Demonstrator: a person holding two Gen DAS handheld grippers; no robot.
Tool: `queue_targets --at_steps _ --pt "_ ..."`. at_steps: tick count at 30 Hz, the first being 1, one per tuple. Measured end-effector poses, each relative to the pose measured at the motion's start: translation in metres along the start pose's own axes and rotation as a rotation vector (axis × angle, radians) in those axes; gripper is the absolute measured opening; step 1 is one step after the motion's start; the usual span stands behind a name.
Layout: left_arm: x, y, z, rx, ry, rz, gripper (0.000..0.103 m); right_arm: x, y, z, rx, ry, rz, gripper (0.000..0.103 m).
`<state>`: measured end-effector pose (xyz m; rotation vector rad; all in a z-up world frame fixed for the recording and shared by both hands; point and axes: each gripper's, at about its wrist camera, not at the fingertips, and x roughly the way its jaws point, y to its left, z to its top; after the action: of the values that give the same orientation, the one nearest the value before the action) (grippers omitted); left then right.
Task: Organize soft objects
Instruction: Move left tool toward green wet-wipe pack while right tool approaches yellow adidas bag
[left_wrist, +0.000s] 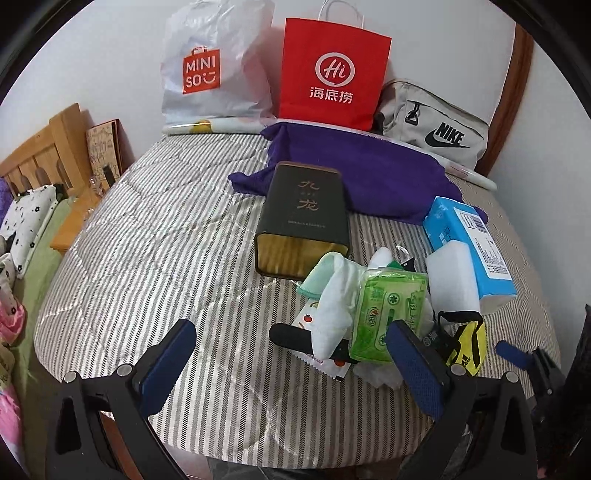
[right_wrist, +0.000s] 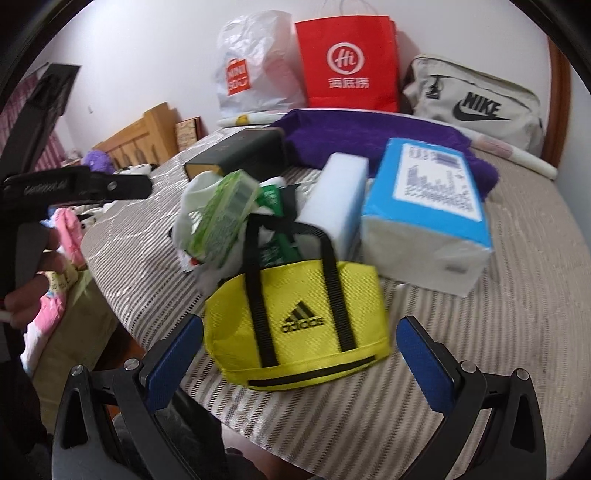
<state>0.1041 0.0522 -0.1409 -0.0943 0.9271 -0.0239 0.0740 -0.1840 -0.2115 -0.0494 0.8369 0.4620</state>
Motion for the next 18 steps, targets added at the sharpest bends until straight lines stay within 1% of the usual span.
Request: queue_targets --at_steps 2,3,5,8,11,13,16,18 --pt "0.003 -0.001 0.001 0.003 0.004 -0.009 0.103 0.006 0.003 -0.002 -0.009 0.010 0.010 0.103" --pt "0.005 -0.002 0.001 0.005 0.006 -0.014 0.103 0.010 0.004 -0.002 -0.017 0.018 0.001 0.103" --pt "0.007 -0.003 0.001 0.013 0.003 -0.029 0.103 0.016 0.006 -0.004 -0.045 0.011 -0.046 0.103" --pt "0.012 -0.004 0.000 0.023 0.003 -0.057 0.103 0.020 0.008 -0.006 -0.075 -0.002 -0.064 0.103" --pt "0.019 -0.005 -0.001 0.030 0.009 -0.097 0.103 0.023 0.006 -0.004 -0.067 0.000 -0.064 0.103" --pt "0.024 -0.005 -0.002 0.032 0.015 -0.109 0.103 0.024 0.003 -0.002 -0.058 0.005 -0.055 0.103" --pt "0.032 -0.002 -0.002 0.018 0.023 -0.106 0.103 0.026 -0.001 0.000 -0.041 0.004 -0.042 0.103" --pt "0.036 0.001 -0.001 0.005 0.027 -0.118 0.103 0.028 -0.003 0.001 -0.034 -0.003 -0.038 0.103"
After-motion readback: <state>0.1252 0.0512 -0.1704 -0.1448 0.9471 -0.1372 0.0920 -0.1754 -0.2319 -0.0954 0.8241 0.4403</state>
